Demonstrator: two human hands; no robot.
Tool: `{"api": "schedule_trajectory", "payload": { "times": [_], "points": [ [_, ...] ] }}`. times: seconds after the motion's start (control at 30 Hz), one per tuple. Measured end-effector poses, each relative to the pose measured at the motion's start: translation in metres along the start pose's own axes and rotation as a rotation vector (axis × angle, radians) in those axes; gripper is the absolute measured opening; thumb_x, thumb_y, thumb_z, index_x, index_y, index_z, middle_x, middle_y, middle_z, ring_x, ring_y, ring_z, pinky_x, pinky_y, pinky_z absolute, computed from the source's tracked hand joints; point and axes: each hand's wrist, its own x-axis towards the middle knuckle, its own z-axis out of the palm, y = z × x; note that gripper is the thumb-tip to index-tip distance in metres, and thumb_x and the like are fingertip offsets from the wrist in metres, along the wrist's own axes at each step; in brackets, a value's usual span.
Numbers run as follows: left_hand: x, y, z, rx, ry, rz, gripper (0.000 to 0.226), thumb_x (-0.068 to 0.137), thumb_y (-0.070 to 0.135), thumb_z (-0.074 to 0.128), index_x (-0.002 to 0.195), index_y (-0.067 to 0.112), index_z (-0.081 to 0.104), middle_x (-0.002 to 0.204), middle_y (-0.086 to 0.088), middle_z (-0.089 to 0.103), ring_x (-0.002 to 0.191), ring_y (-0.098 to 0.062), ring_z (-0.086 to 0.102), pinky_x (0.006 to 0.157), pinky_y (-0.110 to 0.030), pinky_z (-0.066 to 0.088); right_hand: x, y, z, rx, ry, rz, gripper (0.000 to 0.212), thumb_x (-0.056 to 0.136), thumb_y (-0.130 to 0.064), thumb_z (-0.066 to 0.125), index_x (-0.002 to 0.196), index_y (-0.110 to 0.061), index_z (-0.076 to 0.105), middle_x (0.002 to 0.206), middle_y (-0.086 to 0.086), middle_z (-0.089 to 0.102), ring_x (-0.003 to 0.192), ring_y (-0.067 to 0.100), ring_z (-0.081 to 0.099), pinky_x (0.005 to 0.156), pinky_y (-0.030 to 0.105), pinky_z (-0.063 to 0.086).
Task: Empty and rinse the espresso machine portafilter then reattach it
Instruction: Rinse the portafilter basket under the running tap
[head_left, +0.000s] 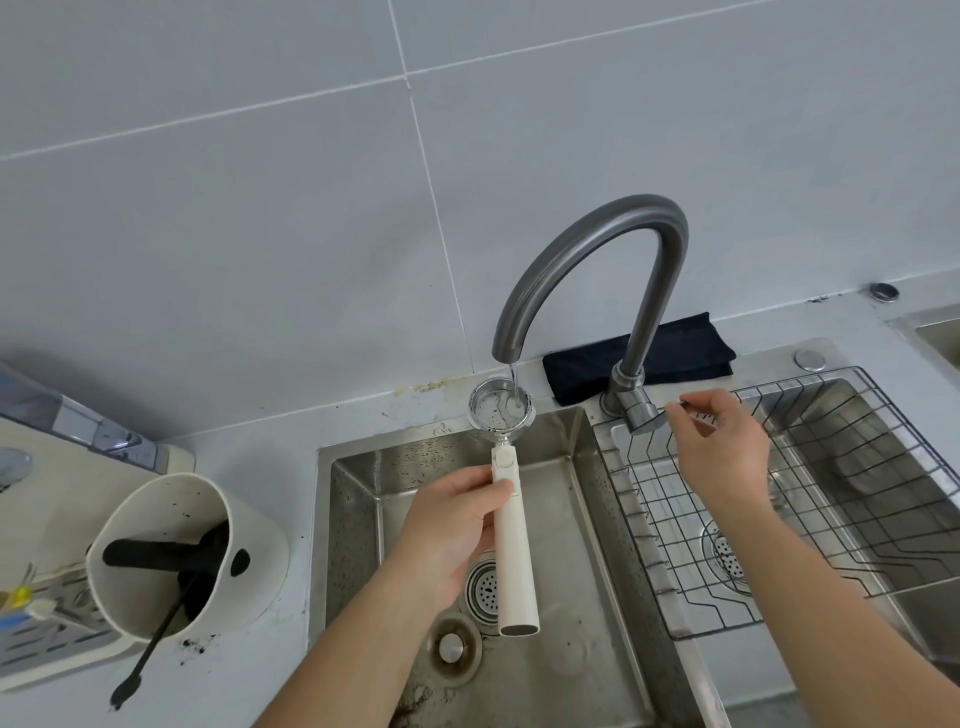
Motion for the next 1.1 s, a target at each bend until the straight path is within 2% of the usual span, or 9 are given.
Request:
{"api": "schedule_trajectory", "payload": {
  "times": [0.33,0.5,0.57,0.7,0.87,0.97,1.03,1.1],
  "points": [
    [0.005,0.004,0.002,0.016,-0.007,0.038,0.02,0.086,0.001,0.065,0.103,0.01,0.072,0.097,-0.012,0.07,0.082,-0.02,0.066,0.075,-0.032,0.058,-0.004,0.002,-0.004,0.034,-0.031,0.006,0.023,0.094,-0.026,0.066,0.117,-0.022,0.065,0.107,-0.007,0.068,0.09,-0.008,0.058,0.061,0.016,0.043],
    [0.01,0.005,0.007,-0.023,-0.044,0.033,0.022,0.087,0.003,0.064,0.107,0.011,0.072,0.1,-0.012,0.071,0.089,-0.023,0.066,0.076,-0.034,0.055,-0.005,0.001,-0.005,0.025,-0.046,0.024,0.027,0.095,-0.025,0.065,0.122,-0.022,0.064,0.11,-0.007,0.067,0.095,0.004,0.062,0.059,0.014,0.041],
    [0.012,0.008,0.01,-0.084,-0.067,0.004,0.02,0.088,0.004,0.064,0.106,0.008,0.072,0.096,-0.014,0.072,0.091,-0.027,0.067,0.078,-0.037,0.056,-0.005,0.001,-0.005,0.018,-0.04,0.026,0.027,0.095,-0.025,0.065,0.122,-0.022,0.064,0.11,-0.007,0.068,0.093,0.003,0.062,0.059,0.016,0.042],
    [0.011,0.014,0.017,-0.192,-0.099,-0.055,0.022,0.089,0.009,0.062,0.109,0.0,0.067,0.083,-0.013,0.074,0.08,-0.025,0.07,0.076,-0.039,0.055,-0.002,0.002,-0.004,0.015,-0.031,0.04,0.025,0.094,-0.026,0.065,0.119,-0.023,0.065,0.107,-0.006,0.069,0.086,-0.005,0.059,0.058,0.022,0.046],
    [0.008,0.026,0.019,-0.181,-0.052,-0.14,0.023,0.087,0.016,0.063,0.099,-0.004,0.068,0.077,-0.013,0.072,0.061,-0.02,0.068,0.053,-0.027,0.054,-0.001,0.003,-0.004,0.007,-0.025,0.03,0.023,0.095,-0.026,0.063,0.118,-0.022,0.065,0.105,-0.006,0.067,0.088,-0.003,0.059,0.061,0.02,0.044],
    [0.01,0.032,0.017,-0.092,-0.037,-0.129,0.023,0.086,0.018,0.061,0.094,-0.002,0.069,0.076,-0.012,0.071,0.054,-0.017,0.064,0.049,-0.025,0.049,0.0,0.004,-0.004,0.015,-0.021,0.035,0.023,0.095,-0.027,0.062,0.117,-0.021,0.067,0.105,-0.006,0.068,0.096,0.01,0.063,0.074,0.023,0.046],
    [0.011,0.034,0.016,-0.019,-0.023,-0.119,0.021,0.084,0.018,0.061,0.088,-0.001,0.07,0.074,-0.012,0.07,0.053,-0.017,0.063,0.051,-0.026,0.047,0.002,0.004,-0.004,0.019,-0.017,0.041,0.023,0.095,-0.029,0.063,0.116,-0.021,0.068,0.104,-0.007,0.068,0.101,0.014,0.063,0.083,0.03,0.047],
    [0.01,0.037,0.014,0.041,-0.016,-0.111,0.021,0.084,0.019,0.061,0.088,0.0,0.071,0.074,-0.011,0.072,0.055,-0.018,0.064,0.054,-0.028,0.046,0.003,0.005,-0.003,0.021,-0.016,0.043,0.022,0.094,-0.029,0.063,0.114,-0.022,0.069,0.103,-0.007,0.069,0.101,0.015,0.064,0.085,0.031,0.048]
  ]
}}
